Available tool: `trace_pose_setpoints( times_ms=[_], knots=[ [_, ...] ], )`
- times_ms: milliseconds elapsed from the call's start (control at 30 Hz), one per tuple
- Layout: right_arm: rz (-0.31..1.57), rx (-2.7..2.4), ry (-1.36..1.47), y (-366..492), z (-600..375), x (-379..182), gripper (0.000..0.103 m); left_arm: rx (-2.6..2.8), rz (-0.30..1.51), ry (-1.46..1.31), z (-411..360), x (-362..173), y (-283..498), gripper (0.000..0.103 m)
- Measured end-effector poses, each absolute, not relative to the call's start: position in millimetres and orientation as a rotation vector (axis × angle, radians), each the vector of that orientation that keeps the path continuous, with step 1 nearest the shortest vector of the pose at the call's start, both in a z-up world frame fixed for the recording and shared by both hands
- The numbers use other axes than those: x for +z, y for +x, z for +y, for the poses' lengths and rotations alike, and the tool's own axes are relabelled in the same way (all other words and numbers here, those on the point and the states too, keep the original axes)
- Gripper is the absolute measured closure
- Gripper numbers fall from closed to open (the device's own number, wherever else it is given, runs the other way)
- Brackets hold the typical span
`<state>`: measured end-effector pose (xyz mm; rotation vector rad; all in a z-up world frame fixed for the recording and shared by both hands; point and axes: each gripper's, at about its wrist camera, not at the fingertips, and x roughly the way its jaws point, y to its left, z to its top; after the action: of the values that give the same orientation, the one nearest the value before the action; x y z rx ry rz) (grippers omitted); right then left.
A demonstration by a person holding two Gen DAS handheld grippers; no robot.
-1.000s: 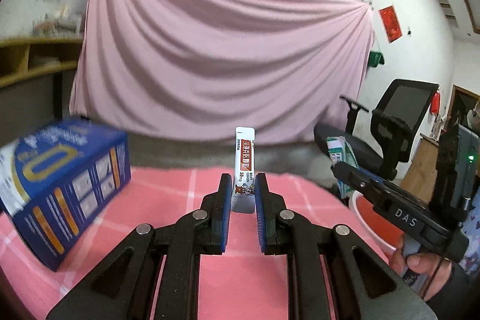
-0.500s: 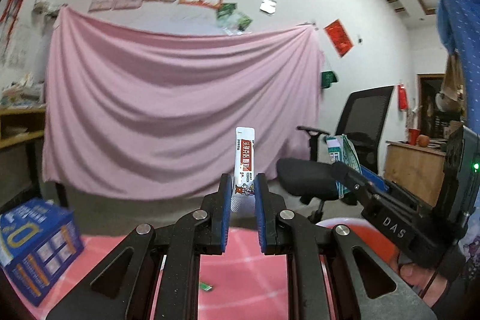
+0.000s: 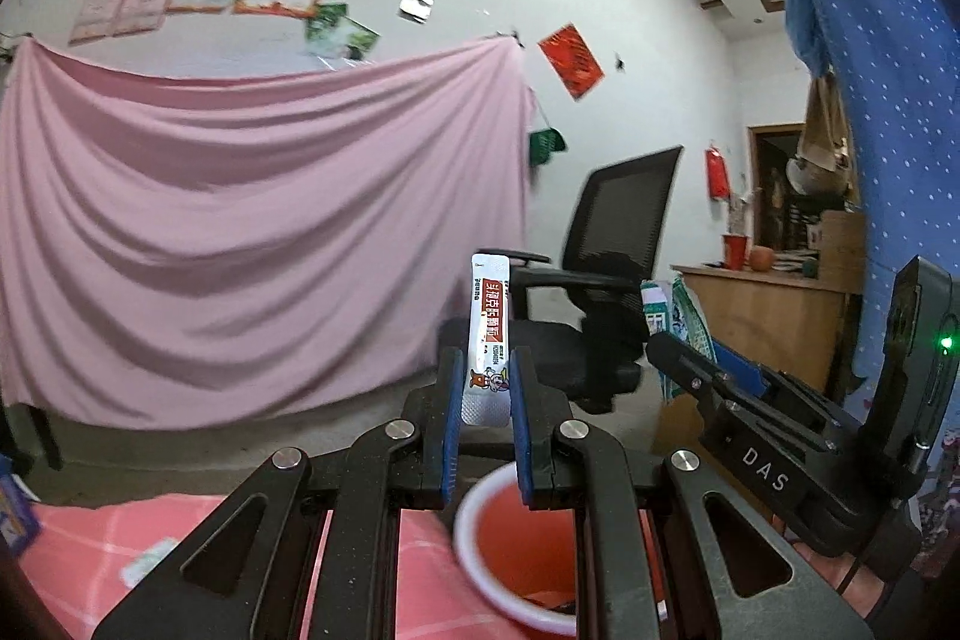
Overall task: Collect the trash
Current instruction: 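Carry the tube and green packet over the bucket, then open both tools to drop the tube and green packet into the bucket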
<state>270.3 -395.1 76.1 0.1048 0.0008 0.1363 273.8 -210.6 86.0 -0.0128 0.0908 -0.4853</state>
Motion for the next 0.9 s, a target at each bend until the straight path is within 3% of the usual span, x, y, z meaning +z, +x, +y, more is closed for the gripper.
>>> trace_pose_setpoints(
  times_ms=[467, 900],
  knots=[
    [0.230, -0.008, 0.155, 295, -461, 45, 0.066, -0.604, 0.305, -0.028, -279, 62, 324, 0.091],
    [0.386, -0.017, 0.243, 319, -480, 22, 0.061, -0.586, 0.519, -0.089, -290, 38, 359, 0.090]
  ],
)
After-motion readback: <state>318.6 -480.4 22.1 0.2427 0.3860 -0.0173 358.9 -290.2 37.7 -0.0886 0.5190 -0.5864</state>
